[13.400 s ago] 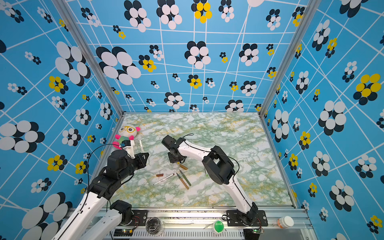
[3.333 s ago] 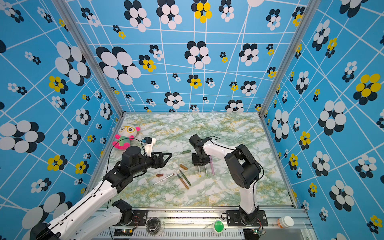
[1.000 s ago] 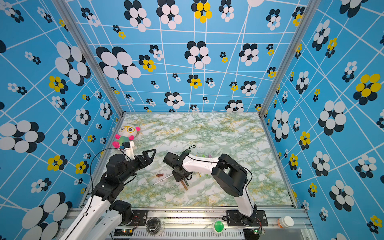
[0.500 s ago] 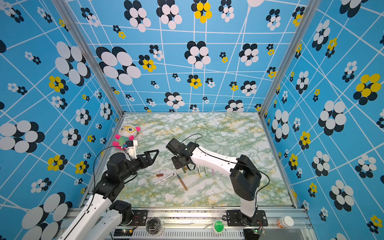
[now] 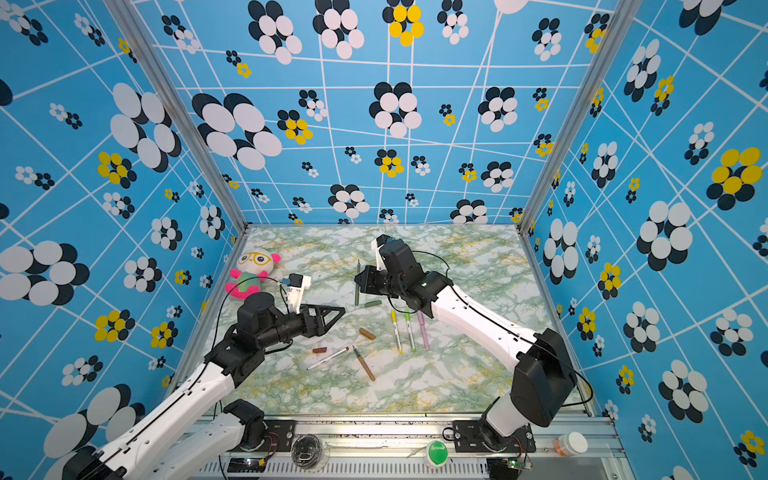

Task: Insert the pens into the pen caps
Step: 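Lift the green fountain pen with the right gripper into the open left gripper, then close the left gripper on the green pen while the right gripper releases and withdraws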

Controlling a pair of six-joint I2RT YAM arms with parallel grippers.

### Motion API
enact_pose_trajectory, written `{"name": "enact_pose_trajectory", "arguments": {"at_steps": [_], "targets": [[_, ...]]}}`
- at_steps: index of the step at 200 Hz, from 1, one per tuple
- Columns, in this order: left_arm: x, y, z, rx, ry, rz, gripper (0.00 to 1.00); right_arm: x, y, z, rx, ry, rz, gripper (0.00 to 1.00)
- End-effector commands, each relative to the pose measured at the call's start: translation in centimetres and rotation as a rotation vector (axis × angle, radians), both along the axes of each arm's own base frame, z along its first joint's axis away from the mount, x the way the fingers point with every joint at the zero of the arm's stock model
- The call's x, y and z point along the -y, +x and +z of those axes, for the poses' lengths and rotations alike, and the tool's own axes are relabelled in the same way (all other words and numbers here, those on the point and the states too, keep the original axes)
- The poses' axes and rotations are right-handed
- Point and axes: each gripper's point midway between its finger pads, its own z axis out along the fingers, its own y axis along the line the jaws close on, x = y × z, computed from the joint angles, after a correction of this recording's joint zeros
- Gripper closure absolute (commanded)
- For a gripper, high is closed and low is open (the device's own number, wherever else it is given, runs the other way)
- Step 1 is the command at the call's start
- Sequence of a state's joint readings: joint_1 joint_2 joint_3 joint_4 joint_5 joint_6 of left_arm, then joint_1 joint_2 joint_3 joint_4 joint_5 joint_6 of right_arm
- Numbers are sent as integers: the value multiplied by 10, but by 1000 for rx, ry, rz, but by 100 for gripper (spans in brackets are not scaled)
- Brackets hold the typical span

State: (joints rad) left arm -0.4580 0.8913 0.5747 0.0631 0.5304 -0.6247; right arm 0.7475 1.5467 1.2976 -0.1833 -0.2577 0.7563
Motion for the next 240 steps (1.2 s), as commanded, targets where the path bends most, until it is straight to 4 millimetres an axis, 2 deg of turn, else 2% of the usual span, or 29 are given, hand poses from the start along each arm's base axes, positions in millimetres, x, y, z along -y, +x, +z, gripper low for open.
{"name": "enact_pose_trajectory", "arguments": {"at_steps": [1,32,78,98,103,141,179,186,202,216,240], "targets": [[6,11,19,76,-16,12,19,-19,-13,8,-22,95,85,99],[8,23,18,63,-29,46,29,-26,-26,7,-18,90,133,99],[10,34,21,59,-31,72,48,-32,-33,3,-21,93,161,100],[12,35,22,54,-31,67,56,-32,-33,1,-15,78,162,100],[12,36,22,54,-30,68,62,-32,-33,1,-15,78,163,100],[12,35,20,43,-22,66,81,-30,-33,-1,-12,71,155,100],[11,34,18,38,-12,68,97,-30,-31,-1,-10,63,150,99],[11,34,17,39,-7,69,100,-29,-30,-1,-9,59,146,98],[8,34,16,40,4,82,100,-28,-28,-1,-5,39,134,91],[2,34,12,34,24,114,100,-24,-25,-3,2,0,116,82],[-19,37,-1,5,91,220,100,-8,-16,-13,5,-110,74,68]]}}
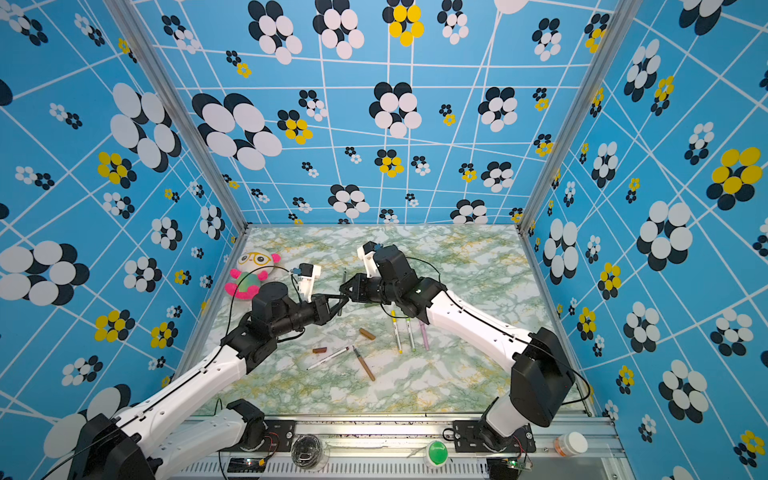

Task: Insert the pens into the pen caps
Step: 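Close the left gripper on the green pen while the right gripper releases and withdraws, then lower the right gripper onto the green cap on the table and grasp it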

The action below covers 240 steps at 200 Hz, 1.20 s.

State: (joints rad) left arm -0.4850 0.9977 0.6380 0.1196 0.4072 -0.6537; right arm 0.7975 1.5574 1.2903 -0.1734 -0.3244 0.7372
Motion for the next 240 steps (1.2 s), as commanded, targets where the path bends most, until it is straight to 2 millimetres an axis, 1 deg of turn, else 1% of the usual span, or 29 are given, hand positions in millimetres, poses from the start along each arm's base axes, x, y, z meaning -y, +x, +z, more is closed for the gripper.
{"name": "enact_pose_trajectory", "arguments": {"at_steps": [1,16,26,40,67,70,73,92,112,133,138,140,143,166,205,240], "targets": [[-25,6,-7,-7,79,127,100,15,11,-9,26,-125,-43,68],[-43,7,-19,-55,136,210,100,29,17,-23,27,-221,-49,64],[-55,7,-29,-94,163,256,100,38,22,-35,38,-300,-38,61],[-66,6,-38,-132,168,294,100,50,28,-56,52,-428,-1,58],[-72,2,-47,-159,142,309,100,55,32,-100,61,-655,187,54],[-73,2,-48,-160,139,311,100,56,32,-108,54,-684,214,53],[-73,1,-48,-160,138,311,100,54,35,-105,68,-697,230,52],[-75,-1,-51,-164,134,318,100,59,46,-134,77,-846,326,49],[-80,-2,-52,-166,130,328,100,60,60,-156,109,-937,374,45],[-83,-1,-52,-170,125,336,100,54,72,-171,126,-974,414,45],[-84,-1,-51,-170,123,338,100,52,74,-170,138,-973,418,45],[-85,0,-51,-171,122,337,100,51,75,-178,127,-983,429,45],[-85,0,-50,-170,119,338,100,51,76,-183,122,-990,435,45],[-87,2,-48,-169,108,338,100,46,84,-194,116,-1015,462,45],[-91,4,-46,-172,101,343,100,46,87,-215,98,-1053,484,44],[-95,6,-44,-171,93,345,100,48,88,-224,87,-1064,486,45]]}}
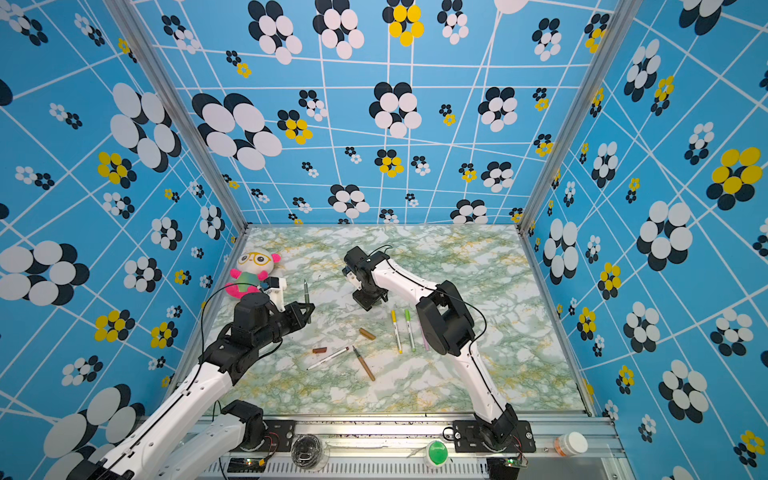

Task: Insert the pens into the pen caps
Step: 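Lower the right gripper onto the green cap on the table and grasp it, then lift the green cap with the right gripper above the left-held pen nib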

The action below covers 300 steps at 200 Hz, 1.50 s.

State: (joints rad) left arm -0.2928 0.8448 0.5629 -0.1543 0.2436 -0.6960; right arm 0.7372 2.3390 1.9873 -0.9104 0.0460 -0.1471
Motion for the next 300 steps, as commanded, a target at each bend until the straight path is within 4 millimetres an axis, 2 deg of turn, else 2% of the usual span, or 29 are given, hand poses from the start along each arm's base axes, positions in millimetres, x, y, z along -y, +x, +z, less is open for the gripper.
{"name": "enact_pose_trajectory", "arguments": {"at_steps": [1,47,122,189,214,242,244,249,275,300], "targets": [[0,1,7,15,-13,-12,100,6,-2,-8,-17,-46,12,45],[-1,1,8,15,-19,-15,100,6,-4,-17,-34,-50,3,51],[-7,-5,13,24,-20,-2,100,9,-14,-21,-75,-30,-71,77],[-11,-11,21,35,-27,5,100,-7,-19,-6,-112,105,-184,91],[-10,-11,25,40,-32,-2,100,-16,-13,13,-127,226,-267,96],[3,-6,26,61,-44,-77,100,-22,3,48,-133,416,-378,98],[4,-6,25,59,-45,-83,100,-23,5,60,-119,446,-383,99],[6,-5,24,58,-53,-94,100,-23,9,72,-112,490,-401,99],[29,-2,17,30,-99,-191,100,-18,27,116,-90,691,-520,100],[59,-7,13,16,-74,-318,100,-7,40,147,-122,881,-641,100]]}}
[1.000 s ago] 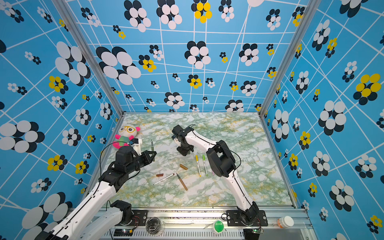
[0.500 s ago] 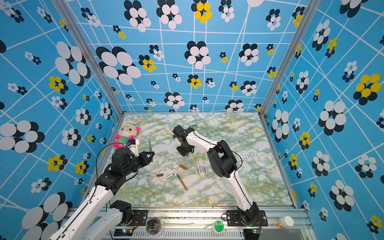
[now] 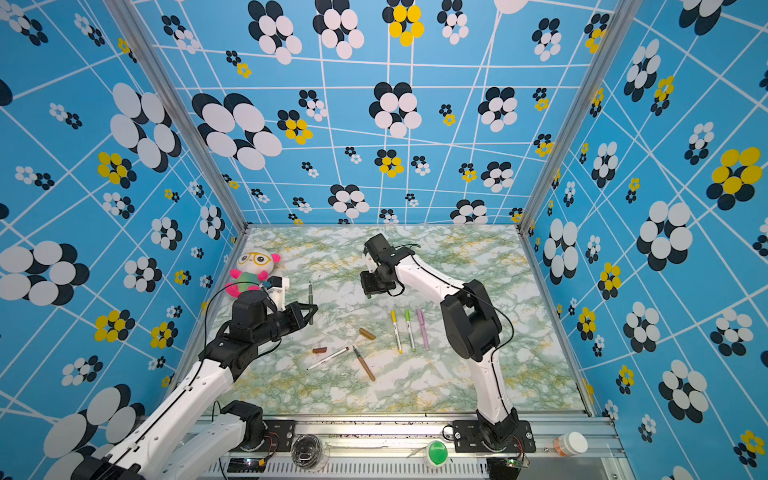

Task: Insert the pens into the pen caps
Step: 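Lift the green cap with the right gripper above the left-held pen nib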

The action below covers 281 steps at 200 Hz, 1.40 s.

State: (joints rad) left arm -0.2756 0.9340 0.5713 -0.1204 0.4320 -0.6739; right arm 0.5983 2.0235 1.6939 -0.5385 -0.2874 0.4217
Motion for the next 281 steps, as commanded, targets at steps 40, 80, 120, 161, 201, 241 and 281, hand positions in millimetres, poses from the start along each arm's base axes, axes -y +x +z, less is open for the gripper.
{"name": "enact_pose_trajectory", "arguments": {"at_steps": [40,80,120,161,201,241,281], "targets": [[76,-11,16,74,12,-307,100,11,18,81,-36,478,-230,100],[96,-13,15,72,11,-366,100,11,9,101,-42,579,-243,100],[98,-13,17,90,25,-354,100,7,2,107,-78,648,-240,100],[100,-10,22,107,21,-340,100,-1,-9,102,-113,648,-213,100],[100,-8,26,119,24,-329,100,-4,-19,98,-124,635,-199,100],[99,-6,29,127,28,-309,100,-6,-29,95,-130,621,-176,100],[100,-5,31,128,26,-306,100,-10,-37,97,-127,613,-152,100]]}}
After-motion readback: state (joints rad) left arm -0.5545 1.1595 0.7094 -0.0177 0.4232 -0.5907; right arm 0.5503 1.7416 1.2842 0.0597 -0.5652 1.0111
